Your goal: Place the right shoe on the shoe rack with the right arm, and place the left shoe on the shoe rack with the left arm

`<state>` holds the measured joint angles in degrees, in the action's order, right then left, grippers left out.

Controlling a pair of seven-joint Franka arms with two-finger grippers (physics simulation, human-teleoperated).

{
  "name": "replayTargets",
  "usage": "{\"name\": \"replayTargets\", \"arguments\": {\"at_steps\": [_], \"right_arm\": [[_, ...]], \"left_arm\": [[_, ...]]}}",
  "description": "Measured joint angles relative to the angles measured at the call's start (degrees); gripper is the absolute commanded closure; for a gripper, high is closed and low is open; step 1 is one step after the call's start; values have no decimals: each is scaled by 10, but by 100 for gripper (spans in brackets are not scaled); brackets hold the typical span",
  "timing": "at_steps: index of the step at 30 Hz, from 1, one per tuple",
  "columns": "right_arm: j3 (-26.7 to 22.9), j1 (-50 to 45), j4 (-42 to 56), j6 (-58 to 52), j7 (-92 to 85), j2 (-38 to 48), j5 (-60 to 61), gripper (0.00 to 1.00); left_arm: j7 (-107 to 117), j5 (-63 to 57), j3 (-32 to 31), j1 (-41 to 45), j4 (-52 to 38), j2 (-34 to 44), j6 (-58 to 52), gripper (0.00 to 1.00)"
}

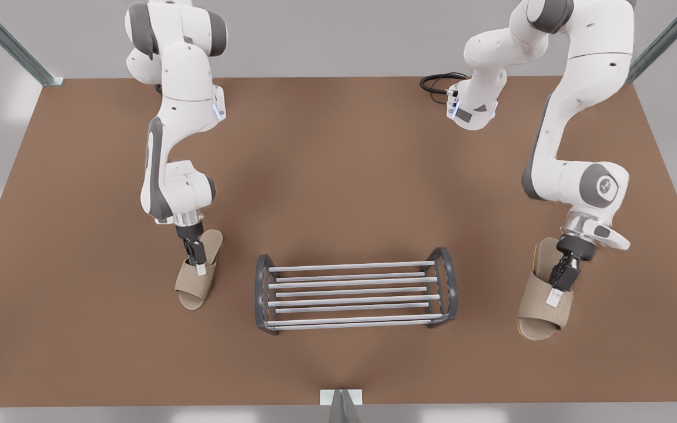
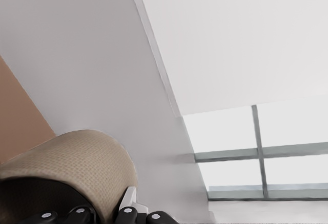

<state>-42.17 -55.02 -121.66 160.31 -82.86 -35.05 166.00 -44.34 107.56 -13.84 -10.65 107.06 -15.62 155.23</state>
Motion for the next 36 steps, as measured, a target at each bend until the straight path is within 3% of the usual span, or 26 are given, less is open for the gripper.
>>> {"name": "replayTargets", "arguments": {"at_steps": [3,5,7,9,11,13,15,17,21,25,26,27,33,36], "right_arm": [[2,3,7,-8,-3,-7,0,4],[3,3,13,-13,-5,-13,0,6],[3,3,15,-17,-6,-15,0,17],[3,4,16,-20,-7,-15,0,35],[4,8,16,-22,-9,-15,0,43],[6,9,16,-24,-10,-14,0,56],[6,10,16,-25,-10,-13,0,58],[7,10,16,-25,-11,-11,0,70],[9,10,19,-25,-13,-3,0,79],[10,10,21,-22,-14,30,0,79],[10,10,21,-18,-14,45,0,79],[10,10,21,-12,-15,62,0,79],[36,15,24,63,-16,198,0,79],[139,108,59,120,-17,254,0,79]], "left_arm": [[114,-76,-28,55,12,56,62,79],[187,-100,-81,94,11,73,126,79],[251,-115,-105,176,-18,62,191,79],[307,-137,-106,258,-47,31,248,79],[357,-166,-105,307,-79,-14,292,79],[402,-201,-92,323,-110,-55,322,79],[442,-229,-74,318,-119,-83,340,79],[478,-245,-66,317,-119,-95,354,79],[538,-268,-58,318,-121,-117,371,79],[587,-280,-44,317,-122,-129,376,79],[598,-282,-42,317,-122,-131,376,29],[609,-284,-41,317,-122,-133,377,0],[668,-295,-32,317,-121,-147,380,0],[688,-299,-28,318,-125,-156,379,0]]}}
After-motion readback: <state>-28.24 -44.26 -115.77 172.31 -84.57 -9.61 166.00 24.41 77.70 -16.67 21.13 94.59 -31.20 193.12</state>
